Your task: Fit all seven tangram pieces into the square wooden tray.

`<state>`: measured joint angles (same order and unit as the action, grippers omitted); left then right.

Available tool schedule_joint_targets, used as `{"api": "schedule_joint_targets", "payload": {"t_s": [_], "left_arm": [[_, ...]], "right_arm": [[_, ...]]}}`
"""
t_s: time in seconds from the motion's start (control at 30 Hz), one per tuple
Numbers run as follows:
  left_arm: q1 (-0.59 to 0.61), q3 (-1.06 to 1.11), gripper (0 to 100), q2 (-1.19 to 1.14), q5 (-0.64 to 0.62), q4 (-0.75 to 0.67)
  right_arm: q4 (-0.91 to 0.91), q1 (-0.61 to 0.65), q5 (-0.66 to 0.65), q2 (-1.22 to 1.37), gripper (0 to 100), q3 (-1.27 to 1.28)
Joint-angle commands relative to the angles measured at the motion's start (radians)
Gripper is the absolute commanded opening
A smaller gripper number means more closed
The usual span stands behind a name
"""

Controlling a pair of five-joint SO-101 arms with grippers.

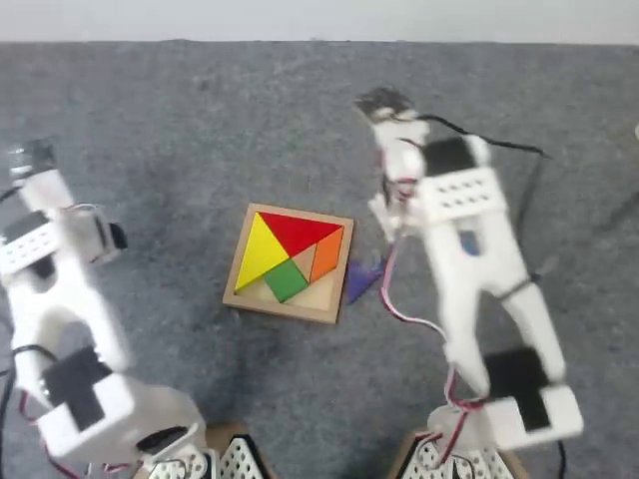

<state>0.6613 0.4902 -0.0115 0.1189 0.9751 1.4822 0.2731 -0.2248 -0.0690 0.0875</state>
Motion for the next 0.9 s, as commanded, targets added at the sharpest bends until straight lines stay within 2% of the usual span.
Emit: {"api": "schedule_joint_targets", "payload": {"t_s": [0.0, 0.2, 0.4, 0.5, 0.87], "left_arm": [[-0.087, 0.059, 23, 0.123, 0.009, 0.012], [-0.120, 0.136, 23, 0.184, 0.005, 0.011], [-0.115, 0.168, 23, 0.207, 0.003, 0.011], [-0.115, 0.171, 23, 0.207, 0.003, 0.011], [-0.115, 0.173, 23, 0.199, 0.003, -0.008]], "right_arm": [[-0.108, -0.085, -0.054, -0.120, 23.7, 0.195], [-0.176, -0.150, -0.189, -0.099, 24.1, 0.341], [-0.231, -0.246, -0.287, -0.067, 31.6, 0.351], [-0.242, -0.255, -0.345, -0.048, 31.0, 0.356], [-0.367, -0.259, -0.359, 0.117, 25.4, 0.356]]}}
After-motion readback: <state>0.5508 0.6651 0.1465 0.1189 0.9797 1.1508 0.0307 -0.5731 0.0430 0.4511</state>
